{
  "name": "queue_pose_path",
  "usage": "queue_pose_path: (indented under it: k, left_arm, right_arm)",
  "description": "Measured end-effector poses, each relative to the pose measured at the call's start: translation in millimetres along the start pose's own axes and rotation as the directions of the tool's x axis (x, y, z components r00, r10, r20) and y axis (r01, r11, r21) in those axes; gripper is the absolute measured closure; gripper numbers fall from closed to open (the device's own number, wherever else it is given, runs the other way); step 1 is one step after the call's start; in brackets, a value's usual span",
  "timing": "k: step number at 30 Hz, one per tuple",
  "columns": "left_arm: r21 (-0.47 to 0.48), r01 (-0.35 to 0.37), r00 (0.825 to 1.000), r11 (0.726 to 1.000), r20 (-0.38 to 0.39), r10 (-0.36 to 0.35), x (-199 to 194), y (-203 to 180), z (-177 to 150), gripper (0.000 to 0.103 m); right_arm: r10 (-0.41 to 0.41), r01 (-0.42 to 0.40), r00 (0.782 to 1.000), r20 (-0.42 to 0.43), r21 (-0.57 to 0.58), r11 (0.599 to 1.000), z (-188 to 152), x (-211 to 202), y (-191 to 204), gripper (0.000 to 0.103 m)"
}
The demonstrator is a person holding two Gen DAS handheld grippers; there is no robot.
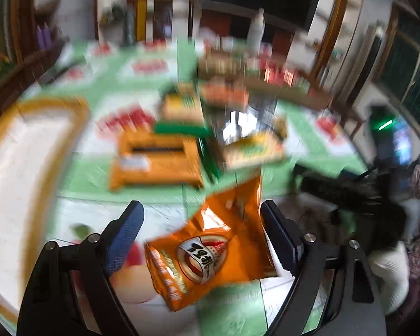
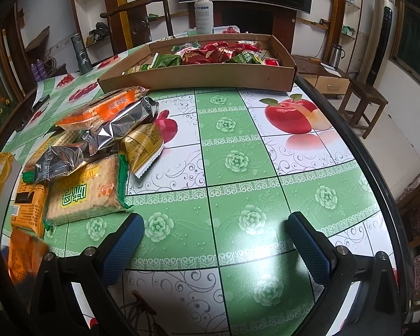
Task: Organize snacks
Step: 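Grasp an orange pillow packet with the left gripper while the right gripper grasps an orange stick packet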
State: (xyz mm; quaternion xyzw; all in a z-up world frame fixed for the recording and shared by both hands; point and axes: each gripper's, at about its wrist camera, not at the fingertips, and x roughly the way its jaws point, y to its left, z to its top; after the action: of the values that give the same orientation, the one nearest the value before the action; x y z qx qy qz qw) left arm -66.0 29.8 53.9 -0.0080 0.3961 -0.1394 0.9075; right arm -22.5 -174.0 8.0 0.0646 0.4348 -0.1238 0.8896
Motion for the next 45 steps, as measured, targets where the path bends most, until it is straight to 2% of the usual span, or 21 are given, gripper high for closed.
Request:
queue_pose_path:
  k: [1, 3, 5, 6, 9, 13, 14, 16, 17, 19, 21, 23, 25, 29, 30, 31, 33, 34, 35, 40, 45]
  left_arm:
    - [0.01, -0.007, 0.997, 1.0, 0.072, 0.006, -21, 4, 0, 0.017]
    - [0.01, -0.017, 0.979, 1.0, 0.205, 0.014, -58, 15, -1, 0.017]
    - [0.008, -0.03, 0.962, 1.0, 0.271, 0.027, -80, 26, -1, 0.017]
    - [0.003, -0.043, 0.956, 0.999, 0.291, 0.04, -92, 37, -3, 0.017]
    - [-0.038, -0.071, 0.958, 0.997, 0.276, 0.078, -105, 69, -3, 0.017]
    - [-0.106, -0.042, 0.952, 0.993, 0.297, 0.072, -116, 104, -15, 0.017]
    - [-0.109, -0.035, 0.952, 0.993, 0.298, 0.067, -116, 109, -18, 0.017]
    - [-0.108, -0.037, 0.955, 0.993, 0.289, 0.067, -112, 114, -21, 0.017]
    - [-0.107, -0.034, 0.957, 0.994, 0.283, 0.063, -110, 115, -23, 0.017]
    - [-0.112, -0.006, 0.967, 0.994, 0.254, 0.034, -102, 117, -27, 0.017]
    - [-0.113, 0.04, 0.974, 0.993, 0.228, -0.013, -97, 117, -32, 0.017]
    - [-0.103, 0.096, 0.976, 0.99, 0.206, -0.073, -91, 113, -37, 0.017]
    - [-0.083, 0.123, 0.98, 0.989, 0.165, -0.108, -84, 105, -41, 0.017]
    - [-0.002, 0.122, 0.988, 0.993, 0.096, -0.121, -73, 82, -48, 0.017]
    - [0.013, 0.122, 0.989, 0.992, 0.085, -0.122, -70, 78, -50, 0.017]
    - [0.021, 0.122, 0.99, 0.992, 0.073, -0.124, -67, 75, -51, 0.017]
    - [0.023, 0.136, 0.99, 0.99, 0.041, -0.137, -60, 69, -52, 0.017]
    - [0.02, 0.141, 0.99, 0.99, 0.028, -0.141, -56, 68, -52, 0.017]
    - [0.022, 0.143, 0.99, 0.99, 0.013, -0.143, -52, 66, -52, 0.017]
    - [0.032, 0.142, 0.987, 0.989, -0.075, -0.139, -27, 55, -53, 0.017]
    - [0.063, 0.159, 0.976, 0.985, -0.161, -0.148, -2, 39, -56, 0.018]
  right_arm:
    - [-0.001, 0.001, 1.0, 0.0, 0.0, 1.0, 0, 0, 0, 0.0]
    - [-0.009, 0.009, 1.0, -0.002, 0.001, 1.0, 0, 1, -1, 0.0]
    - [-0.033, 0.033, 0.999, -0.009, -0.001, 0.999, 0, 2, 0, 0.0]
    - [-0.036, 0.036, 0.999, -0.009, 0.0, 0.999, 0, 1, 1, 0.0]
    - [-0.044, 0.045, 0.998, -0.043, 0.01, 0.999, -1, -1, 0, 0.0]
    - [-0.037, 0.035, 0.996, -0.087, -0.024, 0.999, -6, -5, 5, 0.002]
    - [-0.038, 0.037, 0.994, -0.107, -0.013, 0.999, -6, -7, 4, 0.019]
    - [0.035, -0.032, 0.996, -0.085, 0.035, 0.999, -9, -27, 5, 0.041]
    - [0.107, -0.104, 0.992, -0.066, 0.047, 0.993, -11, -40, 9, 0.04]
    - [0.196, -0.195, 0.98, -0.039, 0.028, 0.98, -15, -57, 24, 0.039]
    - [0.306, -0.306, 0.95, -0.056, 0.0, 0.952, -20, -66, 45, 0.039]
    - [0.351, -0.352, 0.932, -0.088, -0.004, 0.936, -25, -65, 61, 0.039]
    - [0.368, -0.373, 0.921, -0.127, -0.017, 0.928, -33, -58, 79, 0.039]
    - [0.367, -0.38, 0.917, -0.153, -0.068, 0.922, -50, -50, 104, 0.042]
    - [0.355, -0.37, 0.924, -0.142, -0.096, 0.924, -51, -51, 107, 0.048]
    - [0.353, -0.369, 0.925, -0.138, -0.114, 0.922, -53, -52, 109, 0.061]
    - [0.38, -0.396, 0.915, -0.138, -0.115, 0.911, -57, -56, 108, 0.063]
    - [0.387, -0.402, 0.912, -0.134, -0.111, 0.909, -57, -55, 105, 0.072]
    - [0.396, -0.409, 0.91, -0.127, -0.108, 0.906, -58, -58, 102, 0.074]
    - [0.417, -0.426, 0.903, -0.105, -0.076, 0.902, -62, -64, 75, 0.075]
    - [0.425, -0.431, 0.901, -0.088, -0.059, 0.901, -64, -69, 58, 0.076]
